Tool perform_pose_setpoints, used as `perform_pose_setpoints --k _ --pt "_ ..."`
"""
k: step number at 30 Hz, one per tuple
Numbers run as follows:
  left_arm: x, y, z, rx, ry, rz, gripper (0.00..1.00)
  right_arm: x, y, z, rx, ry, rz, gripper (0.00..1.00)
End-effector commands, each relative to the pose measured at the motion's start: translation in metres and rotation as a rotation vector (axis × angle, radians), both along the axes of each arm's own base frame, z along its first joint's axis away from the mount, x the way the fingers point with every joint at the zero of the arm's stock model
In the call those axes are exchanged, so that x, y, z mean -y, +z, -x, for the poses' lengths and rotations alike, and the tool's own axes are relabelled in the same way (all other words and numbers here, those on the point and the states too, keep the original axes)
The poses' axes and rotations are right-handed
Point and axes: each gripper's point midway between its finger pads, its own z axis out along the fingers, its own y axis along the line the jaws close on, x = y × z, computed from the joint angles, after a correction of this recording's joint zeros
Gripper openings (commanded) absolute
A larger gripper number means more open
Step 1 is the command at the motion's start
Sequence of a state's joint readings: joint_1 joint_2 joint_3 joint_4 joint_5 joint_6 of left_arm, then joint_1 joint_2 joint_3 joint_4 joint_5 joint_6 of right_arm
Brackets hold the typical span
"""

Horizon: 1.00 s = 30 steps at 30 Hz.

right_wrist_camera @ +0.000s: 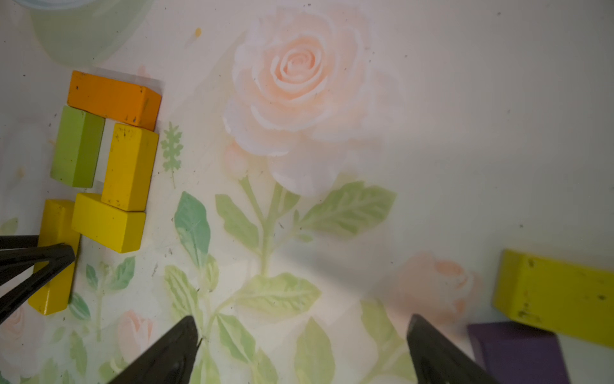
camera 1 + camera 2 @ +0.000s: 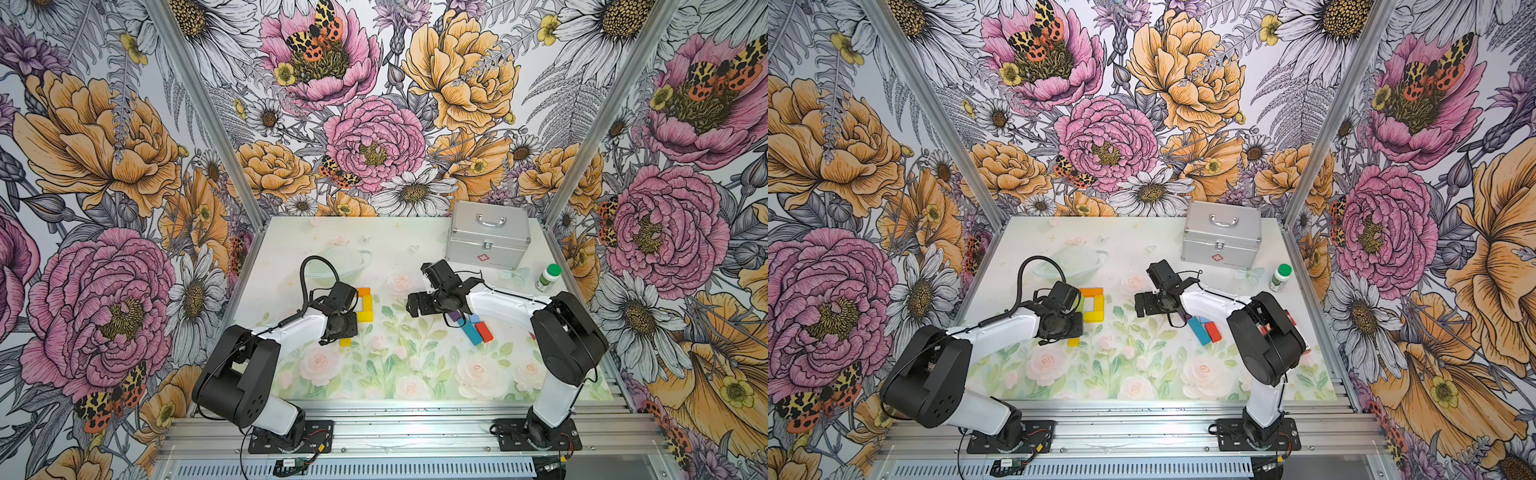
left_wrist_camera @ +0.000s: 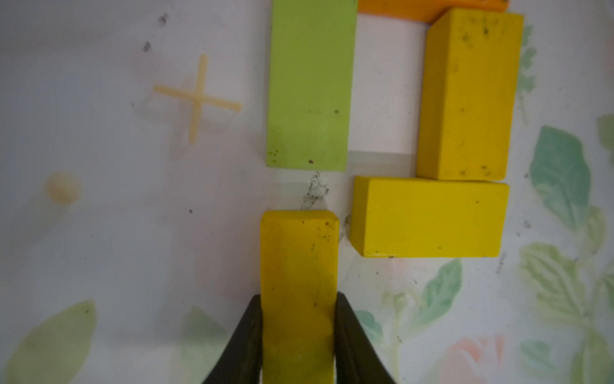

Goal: Assemble the letter p with building blocks
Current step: Place the building block at the center of the board.

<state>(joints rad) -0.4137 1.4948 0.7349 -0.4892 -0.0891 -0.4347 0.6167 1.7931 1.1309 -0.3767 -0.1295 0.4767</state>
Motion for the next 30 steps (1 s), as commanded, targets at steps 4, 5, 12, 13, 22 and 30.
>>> perform_pose_setpoints --k 4,5,12,13,22,30 --pt "0.001 0.002 -0.010 0.016 -0.005 0.015 0.27 -0.009 0.007 -0.006 0.016 0.015 -0.019 0.99" --pt "0.001 0.002 -0.011 0.020 -0.001 0.015 0.30 -0.010 0.007 -0.006 0.017 0.016 -0.020 0.99" --pt "-0.004 0.012 -0.012 0.062 0.013 0.011 0.48 -0.013 0.007 -0.006 0.009 0.019 -0.030 1.00" --pt "-0.004 0.014 -0.012 0.071 0.014 0.014 0.50 -0.013 0.006 -0.006 0.008 0.020 -0.029 0.99" --pt "-0.005 0.023 -0.001 0.102 0.040 0.060 0.57 -0.017 0.008 -0.004 0.009 0.030 -0.034 0.99" --pt "-0.004 0.016 0.011 0.080 0.063 0.077 0.54 -0.020 0.004 0.001 0.002 0.046 -0.028 0.99"
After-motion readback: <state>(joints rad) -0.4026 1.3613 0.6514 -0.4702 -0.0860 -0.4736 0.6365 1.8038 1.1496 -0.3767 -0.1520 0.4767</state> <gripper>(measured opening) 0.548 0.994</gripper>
